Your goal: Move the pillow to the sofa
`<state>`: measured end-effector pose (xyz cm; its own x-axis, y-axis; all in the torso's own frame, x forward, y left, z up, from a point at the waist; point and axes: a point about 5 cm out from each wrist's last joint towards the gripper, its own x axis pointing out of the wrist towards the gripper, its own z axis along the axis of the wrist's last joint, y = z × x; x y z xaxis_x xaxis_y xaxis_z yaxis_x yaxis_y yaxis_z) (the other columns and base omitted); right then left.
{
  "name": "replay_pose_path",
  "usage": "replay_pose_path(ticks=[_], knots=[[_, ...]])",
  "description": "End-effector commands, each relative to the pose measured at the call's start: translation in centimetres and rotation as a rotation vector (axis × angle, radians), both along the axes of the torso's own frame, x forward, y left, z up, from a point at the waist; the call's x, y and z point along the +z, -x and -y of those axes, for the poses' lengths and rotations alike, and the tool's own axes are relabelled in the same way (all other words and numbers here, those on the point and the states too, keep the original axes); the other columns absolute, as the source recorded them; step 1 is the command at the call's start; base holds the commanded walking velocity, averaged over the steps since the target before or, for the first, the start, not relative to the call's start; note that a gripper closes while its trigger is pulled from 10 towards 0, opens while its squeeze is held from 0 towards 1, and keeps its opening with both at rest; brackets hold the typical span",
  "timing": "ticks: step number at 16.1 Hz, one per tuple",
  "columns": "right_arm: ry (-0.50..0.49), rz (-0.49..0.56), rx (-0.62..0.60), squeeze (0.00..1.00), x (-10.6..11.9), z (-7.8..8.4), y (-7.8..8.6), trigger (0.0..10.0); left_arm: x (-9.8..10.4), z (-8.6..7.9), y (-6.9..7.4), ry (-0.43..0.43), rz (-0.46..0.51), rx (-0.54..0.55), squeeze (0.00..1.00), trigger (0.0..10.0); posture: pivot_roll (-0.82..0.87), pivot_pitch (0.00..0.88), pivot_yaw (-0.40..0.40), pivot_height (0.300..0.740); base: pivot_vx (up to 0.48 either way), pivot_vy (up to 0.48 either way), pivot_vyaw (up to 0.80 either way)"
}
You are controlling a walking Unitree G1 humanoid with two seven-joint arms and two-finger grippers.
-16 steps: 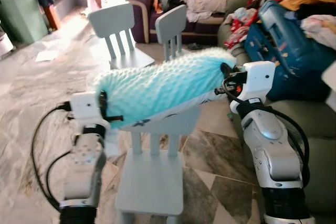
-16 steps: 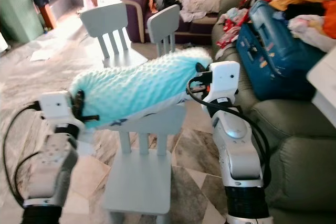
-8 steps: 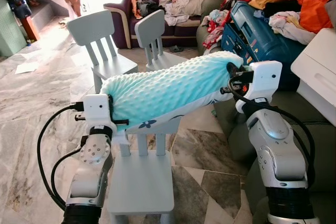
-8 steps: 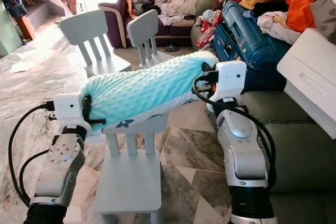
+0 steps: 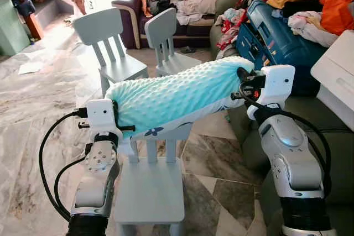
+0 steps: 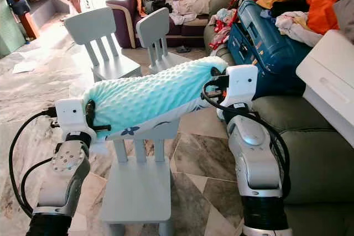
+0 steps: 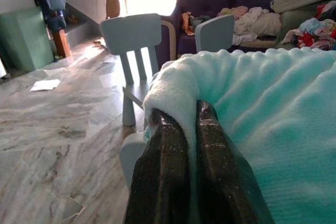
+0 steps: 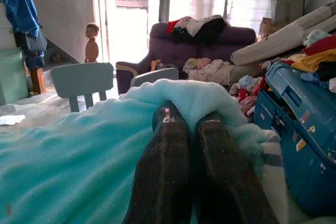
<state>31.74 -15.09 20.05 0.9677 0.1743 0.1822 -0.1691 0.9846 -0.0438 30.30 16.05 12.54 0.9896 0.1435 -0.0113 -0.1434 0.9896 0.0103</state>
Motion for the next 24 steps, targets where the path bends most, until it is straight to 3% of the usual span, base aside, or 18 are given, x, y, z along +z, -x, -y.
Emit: replay_pose_path(ticks=[1,12,24], knots=[[-0.009,0.009,-0.006,0.00,0.42,0.27,-0.10,10.0,0.14,-0.17,-0.26,0.002,-0.004,0.014,0.00,10.0,-0.14,0.000,-0.015,0.740,0.000,0.000,0.00],[-0.005,-0.005,0.006,0.00,0.26,0.19,-0.06,10.0,0.22,0.40,-0.10,0.032,0.010,-0.008,0.00,10.0,-0.14,0.000,-0.022,0.740,0.000,0.000,0.00],[-0.007,-0.011,0.005,0.00,0.26,0.21,-0.09,10.0,0.19,0.50,-0.03,0.062,0.010,-0.009,0.00,10.0,-0.14,0.000,-0.022,0.740,-0.261,0.000,0.00]])
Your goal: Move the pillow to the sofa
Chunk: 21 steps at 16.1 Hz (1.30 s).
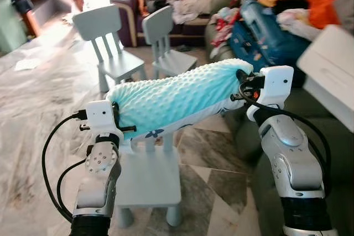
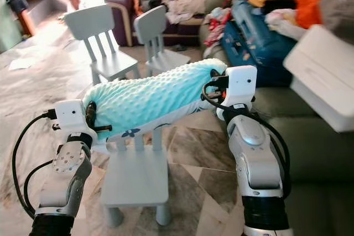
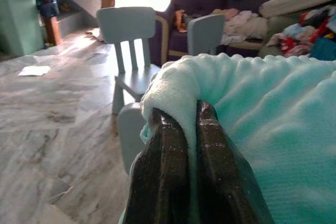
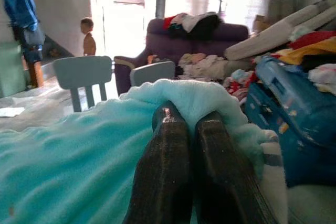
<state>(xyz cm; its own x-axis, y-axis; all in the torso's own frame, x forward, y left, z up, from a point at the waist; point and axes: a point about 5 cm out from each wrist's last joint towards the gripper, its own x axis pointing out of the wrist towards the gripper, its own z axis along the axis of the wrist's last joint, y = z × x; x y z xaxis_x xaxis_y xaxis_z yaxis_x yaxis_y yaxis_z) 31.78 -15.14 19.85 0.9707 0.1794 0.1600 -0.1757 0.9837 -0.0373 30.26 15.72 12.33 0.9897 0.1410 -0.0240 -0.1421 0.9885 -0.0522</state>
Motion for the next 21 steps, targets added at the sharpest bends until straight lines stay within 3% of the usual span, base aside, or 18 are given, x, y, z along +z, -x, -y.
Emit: replay_pose_path(ticks=[1,12,16,19,21], knots=[[-0.005,0.012,-0.001,0.00,0.4,0.2,-0.1,10.0,0.4,0.2,-0.1,-0.002,0.014,-0.006,0.00,10.0,-0.14,0.000,-0.023,0.740,-0.326,0.000,0.00],[-0.011,0.015,-0.007,0.00,0.5,0.2,-0.1,10.0,0.2,0.1,-0.2,0.040,-0.012,0.006,0.00,10.0,-0.14,0.000,-0.021,0.740,-0.408,0.000,0.00],[-0.012,0.012,-0.007,0.00,0.4,0.2,-0.1,10.0,0.3,-0.1,-0.2,0.015,0.002,0.007,0.00,10.0,-0.14,0.000,-0.017,0.740,-0.480,0.000,0.00],[-0.015,0.000,0.001,0.00,0.1,0.0,-0.2,10.0,0.4,-0.6,-0.3,0.017,0.008,0.003,0.00,10.0,-0.14,0.000,-0.017,0.740,0.000,0.000,0.00],[-0.018,-0.004,0.004,0.00,0.1,-0.1,-0.2,10.0,0.2,-0.9,-0.4,0.063,-0.008,0.012,0.00,10.0,-0.14,0.000,-0.017,0.740,0.000,0.000,0.00]])
